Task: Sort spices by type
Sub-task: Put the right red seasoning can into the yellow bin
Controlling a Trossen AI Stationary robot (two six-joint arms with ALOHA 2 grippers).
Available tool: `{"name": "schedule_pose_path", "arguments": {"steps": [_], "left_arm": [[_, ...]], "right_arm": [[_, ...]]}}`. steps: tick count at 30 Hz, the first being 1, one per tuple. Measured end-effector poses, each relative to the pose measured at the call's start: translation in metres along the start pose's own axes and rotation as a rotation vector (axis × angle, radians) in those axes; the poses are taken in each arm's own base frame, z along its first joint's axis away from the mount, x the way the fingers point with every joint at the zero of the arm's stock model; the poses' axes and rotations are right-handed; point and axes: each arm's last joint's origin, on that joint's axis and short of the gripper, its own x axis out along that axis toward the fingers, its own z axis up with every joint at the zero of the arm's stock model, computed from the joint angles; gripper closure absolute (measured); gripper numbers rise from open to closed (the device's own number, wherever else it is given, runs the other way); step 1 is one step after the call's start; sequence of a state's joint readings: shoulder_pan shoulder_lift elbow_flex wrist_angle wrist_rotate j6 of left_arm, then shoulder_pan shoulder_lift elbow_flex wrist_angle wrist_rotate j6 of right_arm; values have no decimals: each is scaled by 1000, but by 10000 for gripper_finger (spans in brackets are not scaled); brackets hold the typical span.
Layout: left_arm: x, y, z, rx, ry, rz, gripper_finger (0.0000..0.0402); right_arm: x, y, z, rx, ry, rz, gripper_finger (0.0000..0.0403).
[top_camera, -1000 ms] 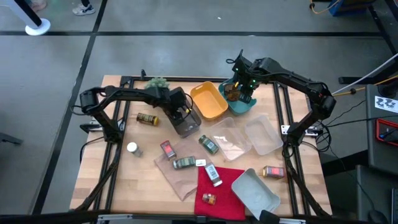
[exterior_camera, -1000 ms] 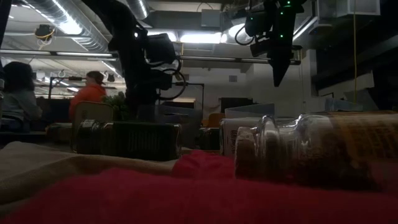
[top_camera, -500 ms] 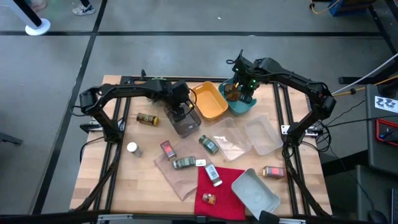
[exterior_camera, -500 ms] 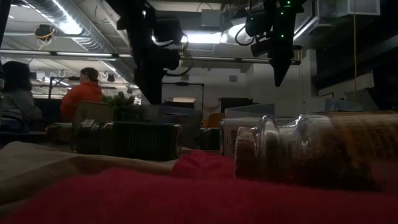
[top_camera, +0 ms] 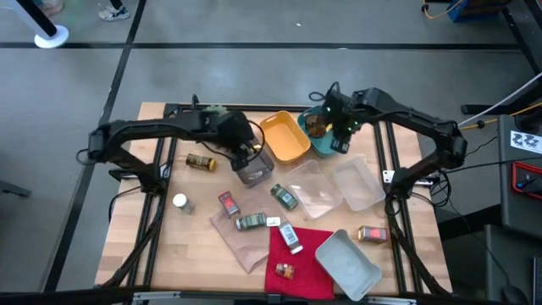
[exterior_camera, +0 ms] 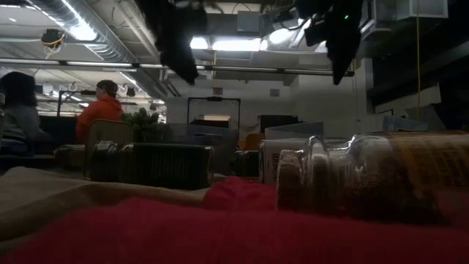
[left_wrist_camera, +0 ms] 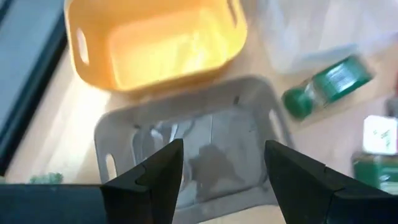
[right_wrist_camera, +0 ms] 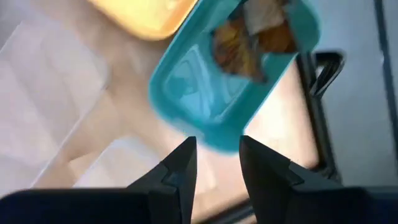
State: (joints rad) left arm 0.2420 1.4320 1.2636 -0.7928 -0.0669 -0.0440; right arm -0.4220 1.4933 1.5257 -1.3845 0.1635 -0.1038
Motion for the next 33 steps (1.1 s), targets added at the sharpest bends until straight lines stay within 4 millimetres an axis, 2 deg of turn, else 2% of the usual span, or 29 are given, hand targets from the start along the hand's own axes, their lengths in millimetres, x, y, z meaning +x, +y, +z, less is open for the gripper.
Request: {"name": "schedule_pose_path", "arguments": {"steps": [4,7,12,16,23,27,33], "left_arm": [[-15,-5,2,13,-104,-14,192],[-17,-9,0,40,-137,-22,192],[-5,-12,-10,52,-118,-29,192],[7,-14,-20,58,-107,-32,192],[21,-15,-31,56,-112,-34,192],[22,-15,-33,50,-109,-34,192],[22,-15,-31,28,-128,-36,192]], "right_arm": [[-12,21,-15,46,73,18,281],[-21,39,-26,79,121,55,281],[-30,75,-37,45,126,200,281],[-32,104,-48,13,147,216,281],[-21,147,-79,11,241,179,281],[-15,170,-102,13,319,169,281],[-9,199,-140,-76,402,136,281]]}}
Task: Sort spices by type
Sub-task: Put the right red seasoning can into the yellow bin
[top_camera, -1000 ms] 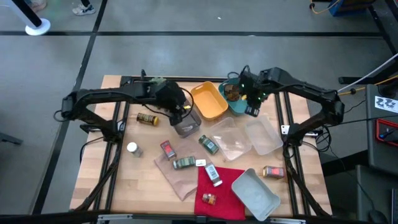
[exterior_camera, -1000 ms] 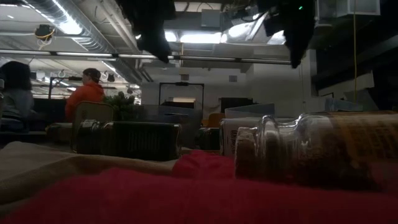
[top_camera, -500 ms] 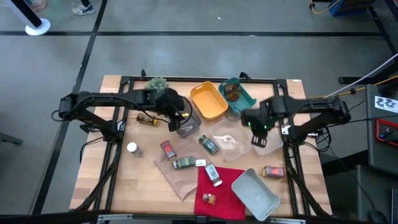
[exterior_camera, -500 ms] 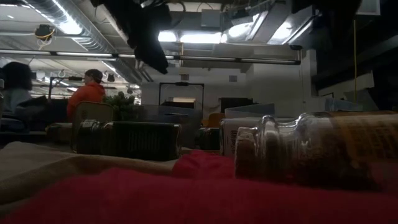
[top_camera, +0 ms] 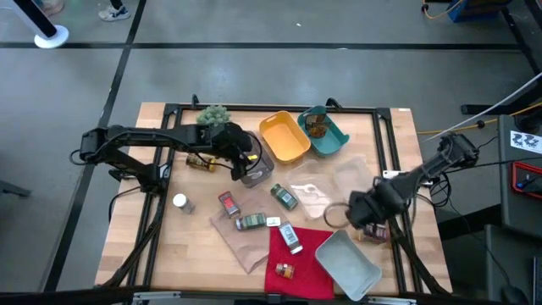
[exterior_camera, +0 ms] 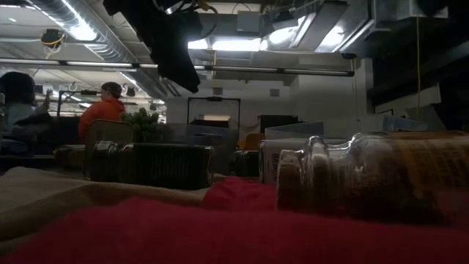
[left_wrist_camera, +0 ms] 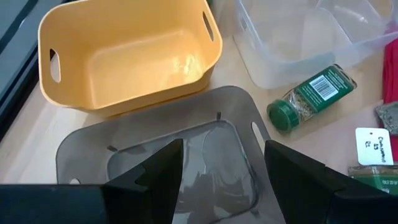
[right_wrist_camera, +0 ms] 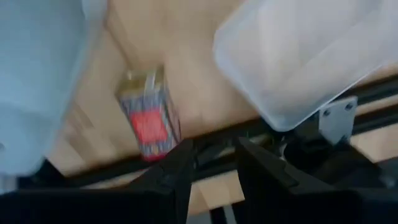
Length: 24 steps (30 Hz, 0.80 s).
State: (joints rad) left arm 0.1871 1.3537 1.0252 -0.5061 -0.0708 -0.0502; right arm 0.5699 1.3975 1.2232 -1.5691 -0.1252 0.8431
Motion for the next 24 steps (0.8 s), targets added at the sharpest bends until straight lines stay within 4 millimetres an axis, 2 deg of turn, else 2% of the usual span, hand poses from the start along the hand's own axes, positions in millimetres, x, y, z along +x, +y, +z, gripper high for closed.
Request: {"name": "schedule_pose_path", "arguments": {"steps": [3,8,15,19,24], "left_arm": [[0,-1,0,1,-5,-3,192],[0,-5,0,1,-4,-12,192],[-1,-11,0,7,-2,-26,192],[-1,-11,0,7,-2,-26,192],[-1,-10,-1,9,1,-26,192]], "right_arm": [[12,9,-13,-36,15,-42,281],[28,23,-22,-40,-18,-20,281],[31,27,-22,1,-32,12,276],[31,27,-22,30,-38,1,244],[31,27,-21,43,-48,3,179]]}}
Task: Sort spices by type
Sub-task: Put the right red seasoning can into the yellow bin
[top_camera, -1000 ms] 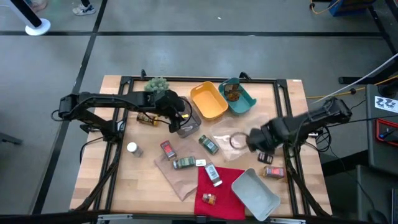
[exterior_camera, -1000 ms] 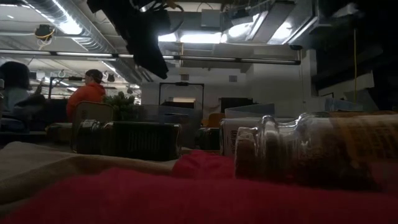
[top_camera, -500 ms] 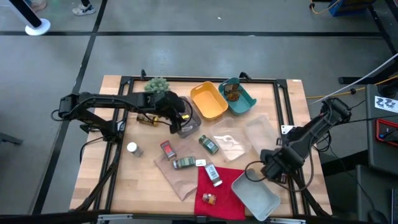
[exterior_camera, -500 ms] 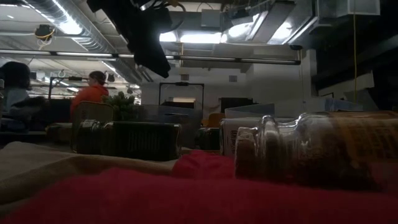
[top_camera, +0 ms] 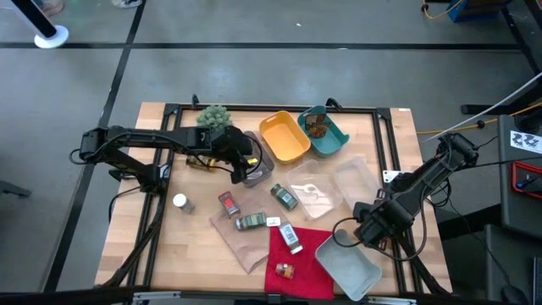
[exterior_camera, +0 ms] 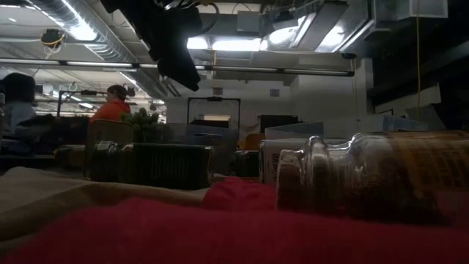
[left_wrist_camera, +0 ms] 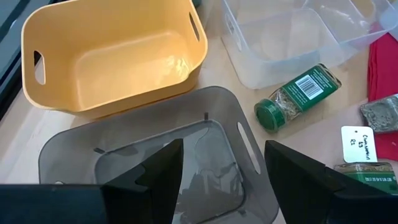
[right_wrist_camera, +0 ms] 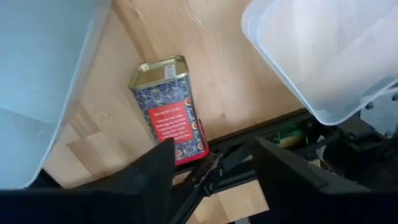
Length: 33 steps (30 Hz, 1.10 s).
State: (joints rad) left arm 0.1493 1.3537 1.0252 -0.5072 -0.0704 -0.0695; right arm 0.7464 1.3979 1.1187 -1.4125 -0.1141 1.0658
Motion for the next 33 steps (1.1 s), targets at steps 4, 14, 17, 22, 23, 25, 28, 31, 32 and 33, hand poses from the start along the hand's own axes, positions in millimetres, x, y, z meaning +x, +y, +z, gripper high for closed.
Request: {"name": "schedule_pose_path", "arguments": {"steps": [4,14,17,22,23,25,28,31,32,33], "left_arm": [[0,0,-1,18,6,0,192],[0,0,-1,19,5,-1,192],[0,0,-1,19,5,-1,192],[0,0,-1,19,5,-1,192],[0,0,0,19,5,-1,192],[0,0,-1,19,5,-1,192],[0,0,-1,19,6,-1,192],[0,-1,-1,20,6,-2,192],[0,-2,0,22,5,-3,192],[0,-2,-1,23,5,-5,192]], "right_arm": [[1,5,-1,-55,-21,39,143],[8,18,-8,-146,-37,27,135],[11,21,-6,-144,-32,7,135],[16,24,-3,-149,-21,-14,135],[16,24,-3,-149,-20,-16,135],[17,25,-3,-148,-19,-18,135],[21,25,-3,-148,-15,-14,135],[33,24,-2,-147,11,-4,135],[36,23,-3,-147,24,1,135],[41,22,-3,-146,34,-1,135]]}}
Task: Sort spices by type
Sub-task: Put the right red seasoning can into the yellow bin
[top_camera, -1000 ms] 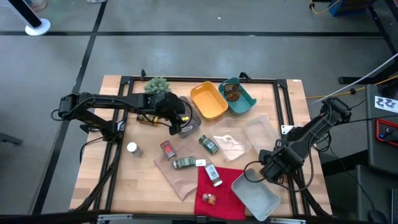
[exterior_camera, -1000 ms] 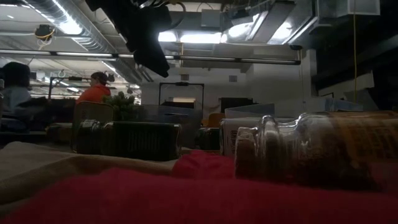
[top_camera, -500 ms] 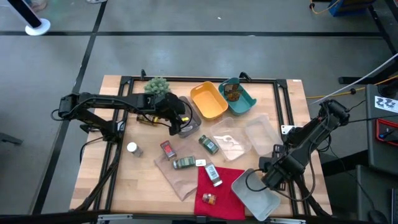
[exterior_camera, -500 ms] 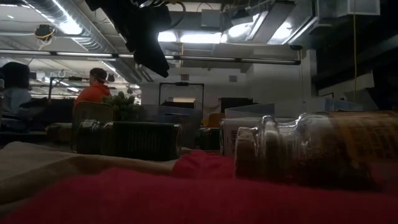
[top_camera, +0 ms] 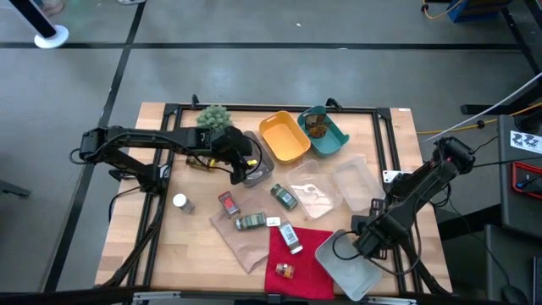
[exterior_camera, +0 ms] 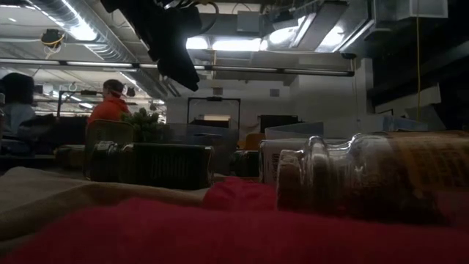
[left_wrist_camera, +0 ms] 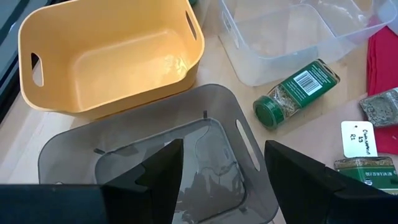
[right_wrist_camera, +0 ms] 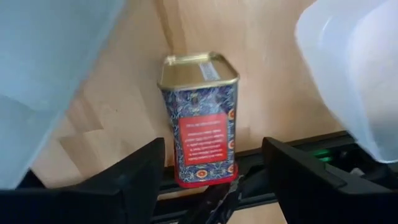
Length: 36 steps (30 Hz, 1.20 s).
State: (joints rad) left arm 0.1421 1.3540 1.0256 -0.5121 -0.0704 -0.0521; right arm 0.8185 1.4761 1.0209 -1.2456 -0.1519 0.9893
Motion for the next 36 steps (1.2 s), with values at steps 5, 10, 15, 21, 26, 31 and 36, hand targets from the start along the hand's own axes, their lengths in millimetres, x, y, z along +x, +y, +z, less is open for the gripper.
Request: {"name": "schedule_pose_path", "arguments": {"steps": [5,10,15,21,26,31,36], "left_arm": [[0,-4,0,12,0,-11,192],[-1,-9,-1,24,0,-21,192],[-1,-11,-1,29,-1,-26,192],[-1,-11,-1,29,-1,-27,192],[-1,-11,-1,29,-1,-26,192],[-1,-11,0,28,-4,-26,192],[-1,-11,3,25,-43,-29,192]], "right_arm": [[17,-4,0,0,7,-12,135],[28,-7,0,0,14,-11,135],[36,-7,1,-3,19,17,135],[44,-8,1,-6,40,54,151],[45,-8,1,-7,48,56,217],[45,-8,0,-5,67,64,233],[44,-9,1,12,131,106,233]]}}
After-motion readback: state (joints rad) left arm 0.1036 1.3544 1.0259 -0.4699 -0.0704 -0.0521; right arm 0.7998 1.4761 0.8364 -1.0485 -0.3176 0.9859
